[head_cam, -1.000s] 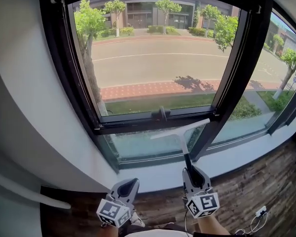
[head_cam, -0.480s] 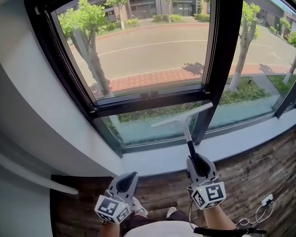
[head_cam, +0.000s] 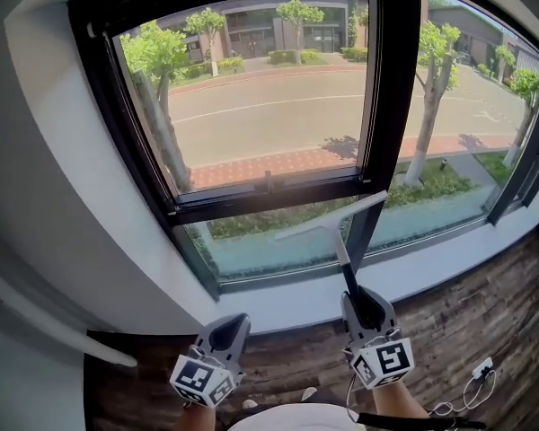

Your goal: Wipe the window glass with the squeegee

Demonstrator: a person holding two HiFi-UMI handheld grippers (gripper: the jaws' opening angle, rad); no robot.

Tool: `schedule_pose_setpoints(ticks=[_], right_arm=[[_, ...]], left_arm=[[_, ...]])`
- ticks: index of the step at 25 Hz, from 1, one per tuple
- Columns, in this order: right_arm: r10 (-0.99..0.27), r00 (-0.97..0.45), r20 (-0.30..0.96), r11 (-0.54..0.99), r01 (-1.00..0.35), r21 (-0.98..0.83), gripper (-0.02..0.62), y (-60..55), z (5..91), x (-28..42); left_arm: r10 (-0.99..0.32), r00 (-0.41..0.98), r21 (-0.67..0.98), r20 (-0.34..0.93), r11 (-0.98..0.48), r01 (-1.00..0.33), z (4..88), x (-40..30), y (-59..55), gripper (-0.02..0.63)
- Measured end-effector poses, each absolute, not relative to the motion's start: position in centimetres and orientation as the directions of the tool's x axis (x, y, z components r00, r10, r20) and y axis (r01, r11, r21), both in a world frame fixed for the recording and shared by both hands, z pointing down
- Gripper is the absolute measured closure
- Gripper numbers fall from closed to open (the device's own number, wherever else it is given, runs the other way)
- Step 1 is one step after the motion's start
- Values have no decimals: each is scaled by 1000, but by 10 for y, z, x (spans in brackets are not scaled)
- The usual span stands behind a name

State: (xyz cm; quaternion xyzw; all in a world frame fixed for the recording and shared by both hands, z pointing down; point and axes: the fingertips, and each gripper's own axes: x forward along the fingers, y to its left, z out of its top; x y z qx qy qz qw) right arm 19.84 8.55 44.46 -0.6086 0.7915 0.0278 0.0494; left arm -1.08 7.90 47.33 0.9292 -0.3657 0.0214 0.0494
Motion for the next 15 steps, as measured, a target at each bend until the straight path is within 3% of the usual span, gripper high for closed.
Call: schedule_pose_setpoints(ticks=[15], right_arm=[[-952, -278, -133, 277, -961, 23, 496, 86, 417, 110]], left_arm=[[-683, 730, 90, 8, -727, -681, 455, -91, 83, 588]])
